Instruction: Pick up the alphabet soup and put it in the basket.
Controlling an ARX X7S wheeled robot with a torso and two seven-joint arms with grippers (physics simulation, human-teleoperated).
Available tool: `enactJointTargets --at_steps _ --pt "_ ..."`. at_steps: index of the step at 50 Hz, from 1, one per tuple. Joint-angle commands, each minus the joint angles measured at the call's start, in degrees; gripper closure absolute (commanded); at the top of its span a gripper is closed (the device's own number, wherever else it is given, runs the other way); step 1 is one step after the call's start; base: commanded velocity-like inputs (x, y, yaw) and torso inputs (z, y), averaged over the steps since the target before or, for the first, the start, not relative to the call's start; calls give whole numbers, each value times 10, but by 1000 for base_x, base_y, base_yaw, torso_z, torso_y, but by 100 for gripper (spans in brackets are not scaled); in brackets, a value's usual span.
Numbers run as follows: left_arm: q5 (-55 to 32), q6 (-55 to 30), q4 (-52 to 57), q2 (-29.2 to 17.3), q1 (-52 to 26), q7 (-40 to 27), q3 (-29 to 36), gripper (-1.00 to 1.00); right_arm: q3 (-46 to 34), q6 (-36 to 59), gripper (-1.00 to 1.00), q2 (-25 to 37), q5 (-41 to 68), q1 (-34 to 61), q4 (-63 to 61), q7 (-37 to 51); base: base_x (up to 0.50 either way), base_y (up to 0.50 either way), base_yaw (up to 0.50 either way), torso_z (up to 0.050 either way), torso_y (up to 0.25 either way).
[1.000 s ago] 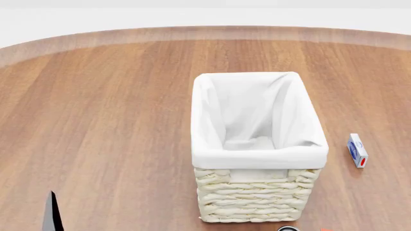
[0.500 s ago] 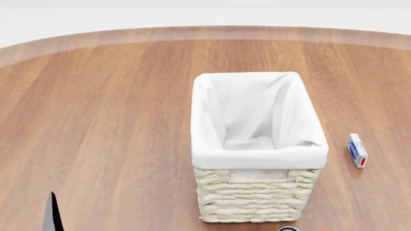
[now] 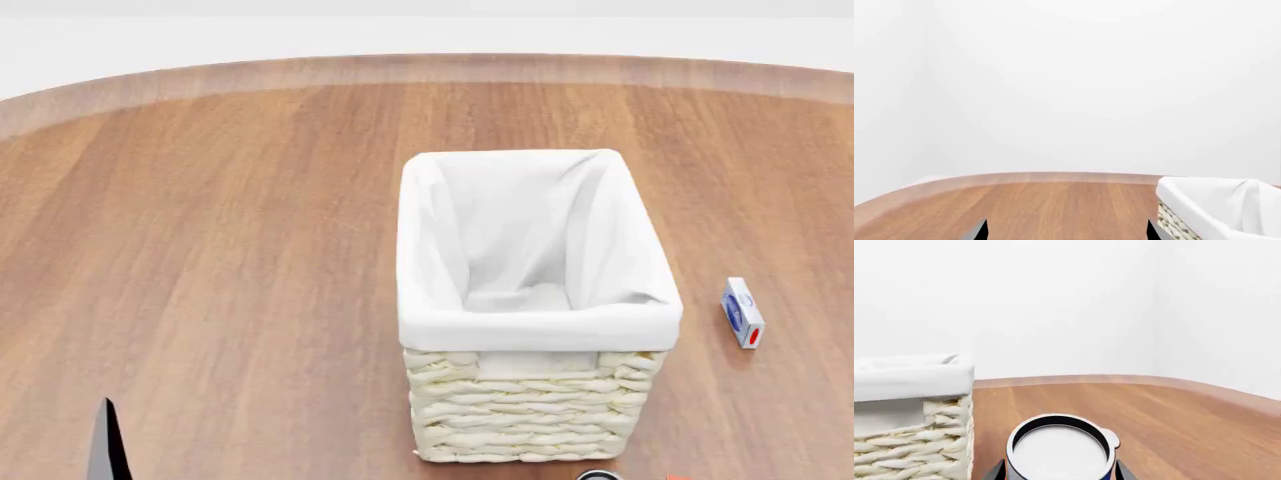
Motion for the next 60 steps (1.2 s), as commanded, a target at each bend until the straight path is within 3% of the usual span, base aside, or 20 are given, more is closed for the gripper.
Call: enactJointTargets --at_steps 1,15,31,42,60 --pt "-8 5 -9 -1 -2 0 -1 -100 -8 110 100 22 39 -58 -247 62 0 0 0 0 10" --pt "-11 3 -7 -4 -4 -3 -1 -100 -18 245 100 81 48 -17 -373 126 0 0 0 0 0" --pt "-12 8 -16 -5 -6 -4 2 -100 -119 438 100 155 28 162 -424 174 0 0 0 0 1" --pt "-12 8 -17 -7 -6 -7 4 -100 -208 522 100 167 25 358 -349 173 0 0 0 0 1" --pt "-17 12 -28 -8 -12 -8 5 -100 -281 518 100 114 30 592 -104 143 0 0 0 0 1"
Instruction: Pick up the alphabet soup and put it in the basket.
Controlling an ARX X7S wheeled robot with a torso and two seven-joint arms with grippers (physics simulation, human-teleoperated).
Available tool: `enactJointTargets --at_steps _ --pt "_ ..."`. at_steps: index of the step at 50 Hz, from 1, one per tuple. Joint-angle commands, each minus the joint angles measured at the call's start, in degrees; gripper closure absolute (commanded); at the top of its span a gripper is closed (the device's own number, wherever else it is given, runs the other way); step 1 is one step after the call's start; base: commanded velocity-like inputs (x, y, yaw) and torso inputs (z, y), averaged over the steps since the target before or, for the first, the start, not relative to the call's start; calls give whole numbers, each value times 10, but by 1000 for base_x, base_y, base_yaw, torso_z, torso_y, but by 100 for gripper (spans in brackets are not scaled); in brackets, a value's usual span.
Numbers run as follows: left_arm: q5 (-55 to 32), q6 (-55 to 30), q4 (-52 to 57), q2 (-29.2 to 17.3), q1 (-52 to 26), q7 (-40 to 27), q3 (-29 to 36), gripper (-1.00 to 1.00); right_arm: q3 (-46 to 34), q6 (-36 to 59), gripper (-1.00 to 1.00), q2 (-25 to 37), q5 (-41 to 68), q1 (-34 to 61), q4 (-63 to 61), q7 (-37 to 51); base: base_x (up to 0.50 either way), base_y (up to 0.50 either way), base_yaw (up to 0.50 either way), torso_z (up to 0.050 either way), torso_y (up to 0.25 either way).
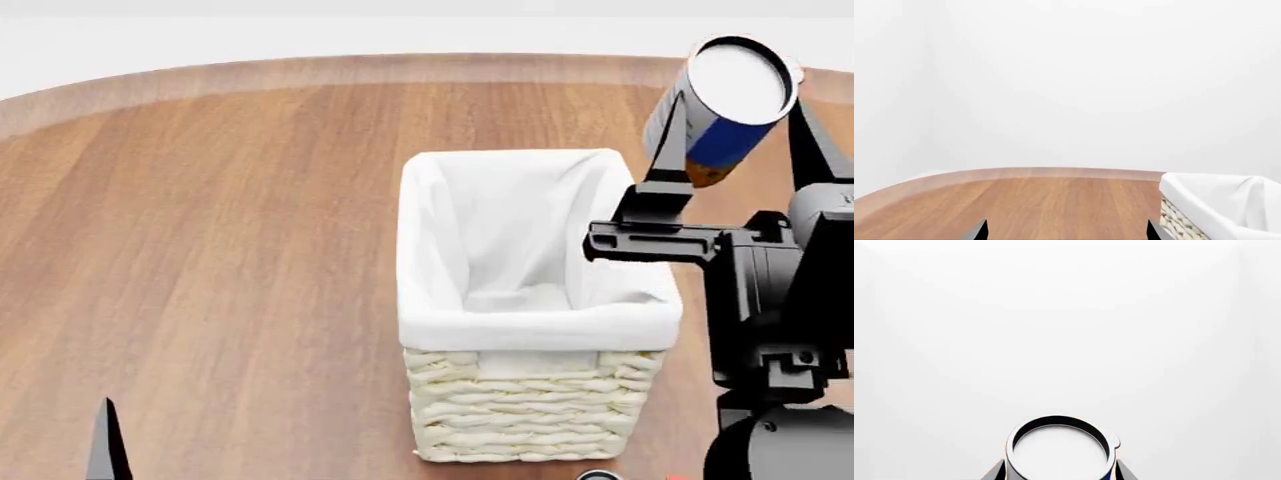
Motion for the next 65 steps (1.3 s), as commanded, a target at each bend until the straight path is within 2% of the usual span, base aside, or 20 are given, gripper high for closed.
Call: enactJointTargets --at_steps 1,7,18,19,23,47,65 --pt "-2 3 -8 0 -4 -1 1 -100 -43 7 100 -28 -15 155 139 -23 0 0 0 0 0" --pt "-4 4 -10 -1 -4 -1 1 -100 -68 -23 100 -45 -34 232 260 -36 0 0 0 0 0" --pt "-7 4 -9 -3 -2 -3 2 -100 -105 -138 100 -77 -81 394 568 -60 0 0 0 0 1" --pt "-8 5 -11 -3 -2 -3 1 -100 -96 -156 100 -85 -66 430 642 -88 0 0 0 0 0" --pt "-8 1 -8 -4 -3 -4 3 -100 -109 -272 100 -102 -94 525 868 -87 0 0 0 0 2" --pt "-20 6 -29 -5 -11 -3 2 -100 -104 -22 100 -124 -180 547 870 -80 0 0 0 0 1" --pt "-24 13 -46 -5 -17 -2 3 -100 -105 48 100 -120 -181 547 870 -70 0 0 0 0 1"
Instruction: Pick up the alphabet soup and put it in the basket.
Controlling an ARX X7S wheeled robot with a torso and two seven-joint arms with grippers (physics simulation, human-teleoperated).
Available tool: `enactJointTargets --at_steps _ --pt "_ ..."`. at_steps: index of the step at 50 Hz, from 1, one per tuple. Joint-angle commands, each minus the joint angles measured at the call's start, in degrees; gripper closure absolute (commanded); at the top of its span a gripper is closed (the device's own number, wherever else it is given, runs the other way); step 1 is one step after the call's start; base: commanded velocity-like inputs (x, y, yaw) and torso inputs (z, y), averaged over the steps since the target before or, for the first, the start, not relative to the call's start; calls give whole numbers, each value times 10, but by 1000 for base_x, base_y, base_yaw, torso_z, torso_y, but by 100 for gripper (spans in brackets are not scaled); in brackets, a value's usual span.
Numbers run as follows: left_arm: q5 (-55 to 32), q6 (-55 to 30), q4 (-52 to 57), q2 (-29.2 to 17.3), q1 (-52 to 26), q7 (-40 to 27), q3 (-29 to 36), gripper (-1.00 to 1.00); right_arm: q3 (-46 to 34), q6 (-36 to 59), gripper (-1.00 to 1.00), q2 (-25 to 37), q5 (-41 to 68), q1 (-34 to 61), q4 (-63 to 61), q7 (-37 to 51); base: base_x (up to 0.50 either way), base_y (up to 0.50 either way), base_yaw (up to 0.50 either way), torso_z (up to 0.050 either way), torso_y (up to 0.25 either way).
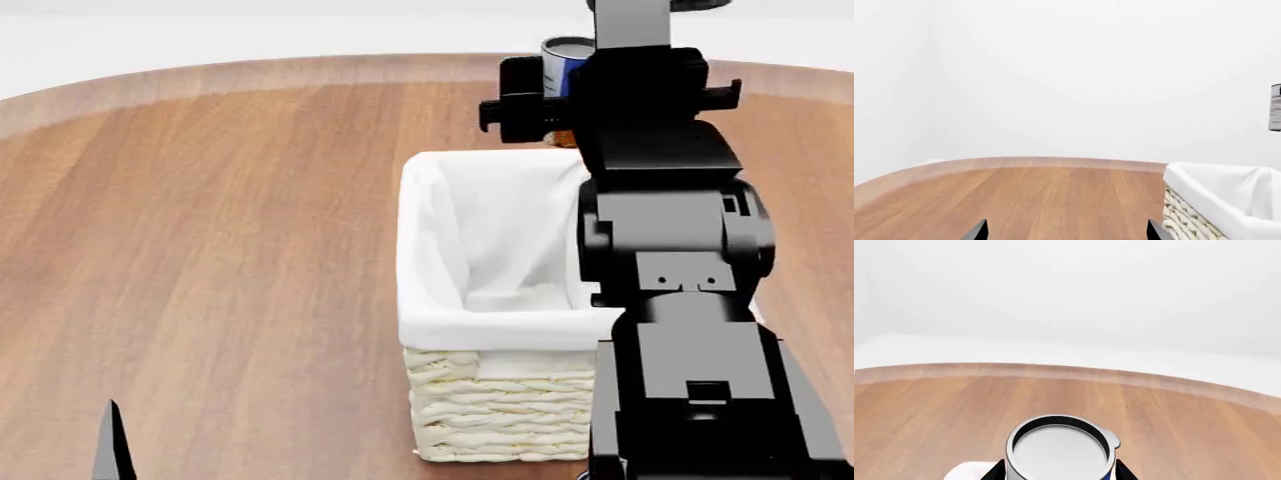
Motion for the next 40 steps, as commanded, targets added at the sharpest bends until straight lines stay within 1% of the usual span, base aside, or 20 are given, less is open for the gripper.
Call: enactJointTargets --at_steps 1,8,11,20,40 --pt "-3 5 -11 0 -4 1 1 -100 -3 45 100 3 -27 8 0 -6 0 0 0 0 0" --pt "-2 5 -16 1 -6 0 3 -100 -19 55 100 0 -27 7 0 -40 0 0 0 0 1" --pt "-4 4 -16 0 -6 0 4 -100 -13 66 100 -2 -22 8 0 -50 0 0 0 0 0" --pt "-5 4 -20 -1 -7 -1 5 -100 -2 86 100 -6 -22 6 0 -54 0 0 0 2 0" --pt "-7 8 -26 -2 -10 -2 8 -100 -15 88 100 -9 -28 -17 0 -57 0 0 0 0 1"
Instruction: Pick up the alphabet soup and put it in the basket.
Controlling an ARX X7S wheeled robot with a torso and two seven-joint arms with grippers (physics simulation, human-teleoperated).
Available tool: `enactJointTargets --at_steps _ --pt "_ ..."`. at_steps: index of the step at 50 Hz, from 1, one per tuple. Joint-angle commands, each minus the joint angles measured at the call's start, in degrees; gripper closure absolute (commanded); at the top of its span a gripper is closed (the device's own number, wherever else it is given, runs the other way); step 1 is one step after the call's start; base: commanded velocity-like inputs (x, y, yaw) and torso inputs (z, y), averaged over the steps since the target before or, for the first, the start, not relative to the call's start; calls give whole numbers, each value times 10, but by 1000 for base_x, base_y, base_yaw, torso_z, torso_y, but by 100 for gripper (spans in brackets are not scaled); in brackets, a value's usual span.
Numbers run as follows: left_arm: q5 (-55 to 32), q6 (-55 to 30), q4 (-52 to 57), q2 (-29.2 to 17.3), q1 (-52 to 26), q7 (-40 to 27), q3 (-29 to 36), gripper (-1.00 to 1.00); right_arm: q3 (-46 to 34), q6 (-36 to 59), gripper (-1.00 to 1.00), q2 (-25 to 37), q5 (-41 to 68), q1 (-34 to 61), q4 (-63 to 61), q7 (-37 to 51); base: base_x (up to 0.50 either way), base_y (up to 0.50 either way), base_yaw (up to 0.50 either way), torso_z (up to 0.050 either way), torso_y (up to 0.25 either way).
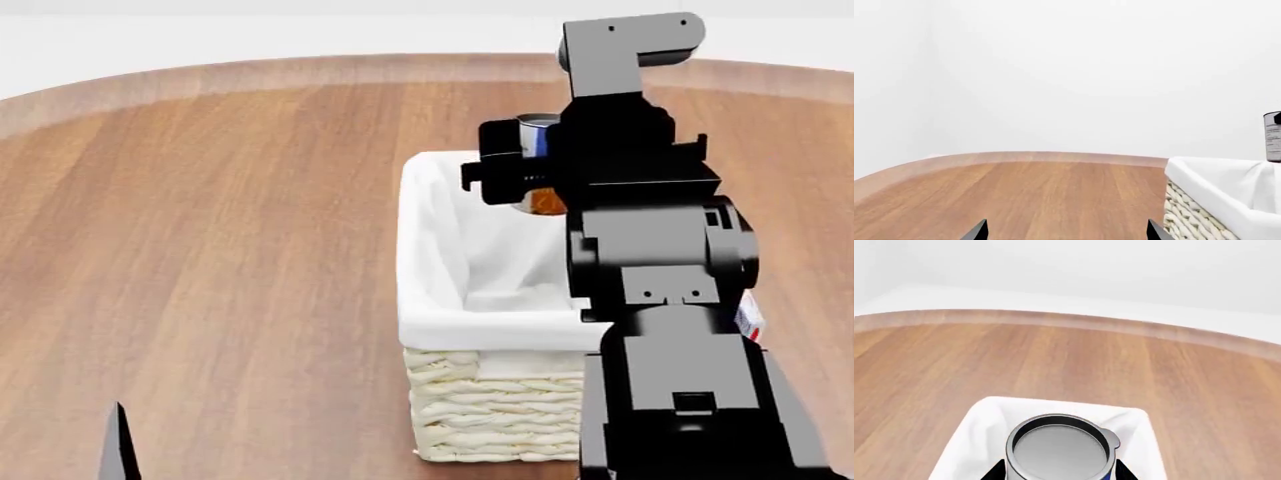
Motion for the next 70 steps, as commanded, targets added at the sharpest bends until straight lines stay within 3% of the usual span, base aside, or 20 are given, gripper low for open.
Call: enactJointTargets --at_steps 1,60,61,70 --pt "-2 2 -4 -1 -2 -1 2 -100 -8 -1 100 -2 -19 -2 0 -13 0 0 0 0 0" --pt "-5 10 -9 -8 -1 -9 8 -100 -6 -13 100 -6 -17 -73 0 -11 0 0 0 0 1" --pt "-4 11 -9 -8 -1 -9 9 -100 -5 -12 -100 -5 -17 -74 0 -7 0 0 0 0 0" --pt "-5 12 -9 -9 0 -10 10 -100 -3 -14 -100 -5 -17 -72 0 -6 0 0 0 0 0"
